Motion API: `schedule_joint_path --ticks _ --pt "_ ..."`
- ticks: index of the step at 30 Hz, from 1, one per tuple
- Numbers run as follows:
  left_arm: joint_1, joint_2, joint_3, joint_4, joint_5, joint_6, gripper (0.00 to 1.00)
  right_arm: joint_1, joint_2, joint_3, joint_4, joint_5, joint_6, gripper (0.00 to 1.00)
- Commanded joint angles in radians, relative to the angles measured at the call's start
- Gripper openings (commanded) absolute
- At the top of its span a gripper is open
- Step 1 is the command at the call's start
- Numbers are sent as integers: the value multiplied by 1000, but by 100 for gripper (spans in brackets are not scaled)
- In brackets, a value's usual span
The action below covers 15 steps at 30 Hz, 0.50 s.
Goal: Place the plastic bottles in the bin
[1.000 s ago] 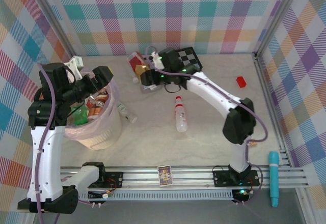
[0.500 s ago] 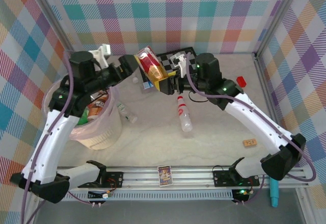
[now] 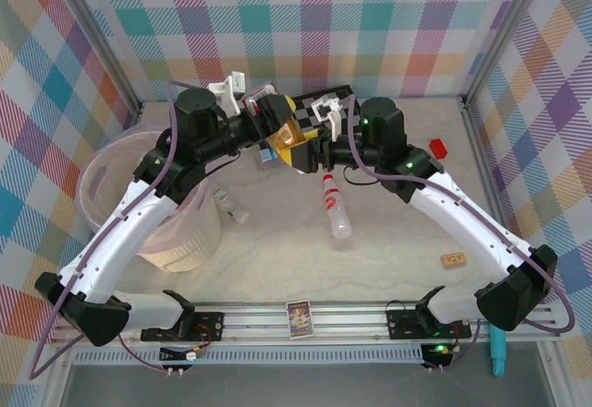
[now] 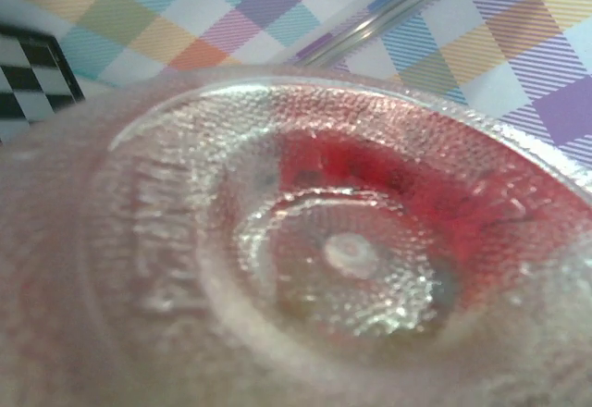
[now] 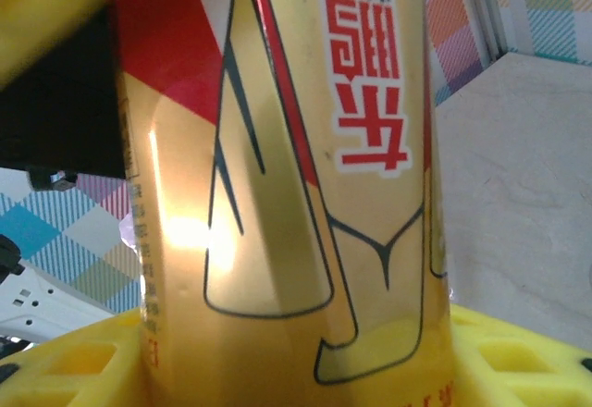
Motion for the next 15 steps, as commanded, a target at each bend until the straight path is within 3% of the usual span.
schedule_joint_path --ticks 1,5,10,15 --pt "-10 -13 -7 56 -20 -11 77 8 9 -2 68 -48 19 58" --pt "-10 -19 -3 41 -34 0 70 9 20 5 58 -45 20 67" --pt "-3 -10 79 -153 -98 115 63 -6 41 45 -10 -48 8 97" --pt "65 -6 174 -320 -121 196 63 -80 25 69 -115 -7 24 99"
